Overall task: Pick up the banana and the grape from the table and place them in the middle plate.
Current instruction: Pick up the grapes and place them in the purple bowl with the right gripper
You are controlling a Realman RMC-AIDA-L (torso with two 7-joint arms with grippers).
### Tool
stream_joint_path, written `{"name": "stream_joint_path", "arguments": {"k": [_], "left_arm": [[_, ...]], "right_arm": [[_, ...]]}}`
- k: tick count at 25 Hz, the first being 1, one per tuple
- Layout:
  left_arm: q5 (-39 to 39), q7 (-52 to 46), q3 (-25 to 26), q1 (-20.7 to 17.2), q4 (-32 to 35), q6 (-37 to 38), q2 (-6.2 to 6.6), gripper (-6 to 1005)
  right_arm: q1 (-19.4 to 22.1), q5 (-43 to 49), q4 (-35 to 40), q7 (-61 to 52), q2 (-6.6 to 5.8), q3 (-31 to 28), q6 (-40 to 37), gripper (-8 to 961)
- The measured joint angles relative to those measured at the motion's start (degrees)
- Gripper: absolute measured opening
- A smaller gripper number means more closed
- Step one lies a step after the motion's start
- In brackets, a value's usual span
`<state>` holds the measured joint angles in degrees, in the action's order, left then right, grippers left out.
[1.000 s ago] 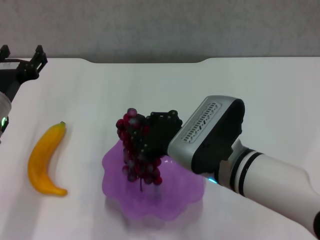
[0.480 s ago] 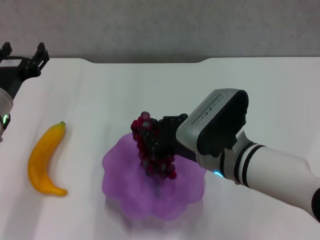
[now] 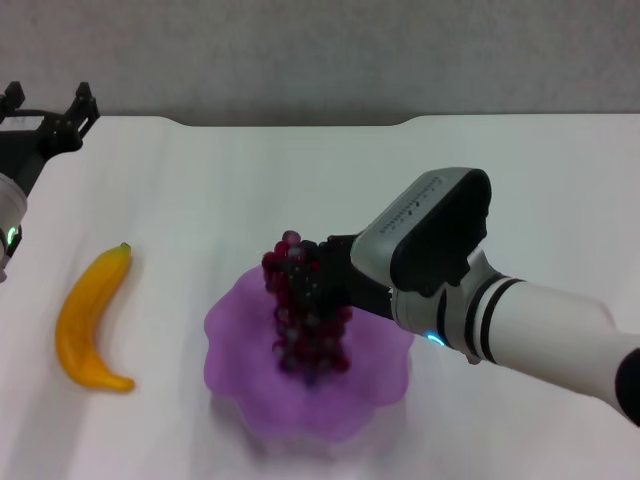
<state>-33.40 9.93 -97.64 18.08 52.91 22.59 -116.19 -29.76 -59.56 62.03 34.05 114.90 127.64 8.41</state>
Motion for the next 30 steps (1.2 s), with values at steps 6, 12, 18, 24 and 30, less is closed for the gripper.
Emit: {"name": "stream_joint_path", "arguments": {"k": [6,12,18,24,30], "left_arm": [[0.0,0.0,0.0,0.0,0.1,0.0,-0.05,831],[0.0,0.0,0.0,0.0,0.1,0.0,-0.08,831],[0.0,0.0,0.0,0.0,0.1,0.0,-0.09,831],[0.0,0.0,0.0,0.0,0.1,0.0,-0.09,831],[0.0,0.0,0.0,0.0,0.1,0.0,-0.09,831]], "right_arm": [[-0.7,0.0,-0.5,-0.5,-0.04,0.0,0.9,264],[-1.3,0.0,-0.8,-0.5,-0.07,-0.9,1.7,265],[-1.0,0.0,-0.9,-0.9,0.08,-2.7,1.9,267],[-1.2,0.0,-0.9,-1.1,-0.01,-2.8,1.7,492],[-1.7,0.8,-1.0,-0.8,-0.15,-2.9,1.4,743]]}}
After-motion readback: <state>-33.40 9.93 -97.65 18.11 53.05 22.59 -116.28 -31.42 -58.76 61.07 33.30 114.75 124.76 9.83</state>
